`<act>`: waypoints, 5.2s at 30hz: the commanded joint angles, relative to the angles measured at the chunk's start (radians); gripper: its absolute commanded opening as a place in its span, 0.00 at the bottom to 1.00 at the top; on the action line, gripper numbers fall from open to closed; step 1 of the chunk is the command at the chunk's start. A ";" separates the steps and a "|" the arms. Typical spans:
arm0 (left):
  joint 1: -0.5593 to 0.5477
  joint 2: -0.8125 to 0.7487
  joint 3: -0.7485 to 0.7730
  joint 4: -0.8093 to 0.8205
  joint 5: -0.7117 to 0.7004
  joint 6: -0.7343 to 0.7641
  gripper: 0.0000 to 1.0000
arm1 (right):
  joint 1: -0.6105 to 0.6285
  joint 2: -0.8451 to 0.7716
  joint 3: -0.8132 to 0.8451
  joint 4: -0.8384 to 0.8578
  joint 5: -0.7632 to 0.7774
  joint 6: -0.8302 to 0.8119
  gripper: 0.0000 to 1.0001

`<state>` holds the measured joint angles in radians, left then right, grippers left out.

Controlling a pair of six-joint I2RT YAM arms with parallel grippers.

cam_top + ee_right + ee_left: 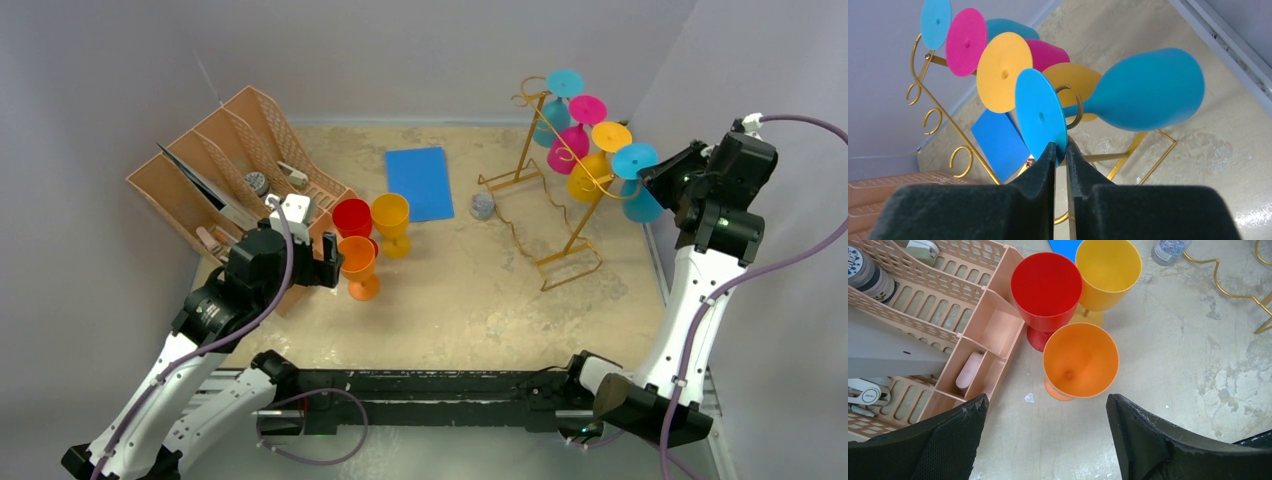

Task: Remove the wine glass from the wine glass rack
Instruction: Pick up the wine glass from the wine rack, then place the wine glass at the center of the board.

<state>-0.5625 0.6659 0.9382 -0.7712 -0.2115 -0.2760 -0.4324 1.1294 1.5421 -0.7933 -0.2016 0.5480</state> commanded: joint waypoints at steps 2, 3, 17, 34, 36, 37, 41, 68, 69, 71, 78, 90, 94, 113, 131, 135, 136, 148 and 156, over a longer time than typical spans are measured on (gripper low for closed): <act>0.013 0.003 -0.003 0.040 0.017 0.012 0.86 | -0.003 -0.025 0.007 0.007 -0.004 0.007 0.04; 0.013 0.004 -0.003 0.041 0.018 0.012 0.86 | -0.003 -0.025 0.007 0.011 -0.008 0.016 0.02; 0.022 0.012 -0.004 0.041 0.027 0.012 0.86 | -0.003 -0.049 -0.051 0.126 -0.016 0.131 0.00; 0.027 0.015 -0.004 0.041 0.027 0.012 0.86 | -0.005 -0.106 -0.083 0.191 0.069 0.190 0.00; 0.029 0.014 -0.003 0.041 0.029 0.012 0.86 | -0.005 -0.102 -0.086 0.200 0.074 0.188 0.00; 0.030 0.014 -0.003 0.041 0.029 0.012 0.86 | -0.005 -0.100 -0.086 0.202 0.079 0.185 0.00; 0.031 0.013 -0.005 0.042 0.031 0.012 0.86 | -0.005 -0.089 -0.087 0.219 0.091 0.175 0.00; 0.044 -0.019 -0.010 0.055 0.043 0.015 0.87 | -0.005 -0.173 -0.163 0.310 0.133 0.202 0.00; 0.044 -0.015 -0.010 0.056 0.046 0.015 0.87 | -0.005 -0.182 -0.164 0.297 0.145 0.191 0.00; 0.047 -0.009 -0.008 0.054 0.052 0.015 0.86 | -0.005 -0.198 -0.164 0.271 0.172 0.168 0.00; 0.049 -0.010 -0.010 0.052 0.054 0.011 0.86 | -0.005 -0.239 -0.160 0.210 0.181 0.105 0.00; 0.048 -0.013 -0.010 0.053 0.045 0.011 0.86 | -0.005 -0.344 -0.157 0.083 0.112 0.064 0.00; 0.047 -0.013 -0.011 0.053 0.043 0.010 0.86 | -0.005 -0.375 -0.147 0.036 0.092 0.058 0.00; 0.048 -0.024 -0.013 0.054 0.045 0.009 0.86 | -0.004 -0.497 -0.154 -0.138 -0.153 0.098 0.00; 0.048 0.029 0.014 0.189 0.421 0.000 0.88 | 0.032 -0.473 -0.336 0.018 -0.677 0.146 0.00; 0.048 0.103 0.051 0.223 0.585 -0.019 0.88 | 0.058 -0.466 -0.350 0.022 -0.733 0.120 0.00; 0.048 0.116 0.053 0.244 0.623 -0.029 0.88 | 0.063 -0.461 -0.354 0.023 -0.756 0.117 0.00; 0.012 0.235 0.033 0.486 0.847 -0.156 0.86 | 0.308 -0.380 -0.368 -0.061 -0.759 -0.016 0.00; -0.139 0.300 0.043 0.512 0.786 -0.156 0.84 | 0.576 -0.356 -0.436 0.052 -0.573 -0.006 0.00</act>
<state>-0.6491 0.9543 0.9485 -0.3302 0.5728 -0.4107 0.0883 0.7670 1.1297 -0.8280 -0.8375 0.5579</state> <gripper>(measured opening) 0.852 0.008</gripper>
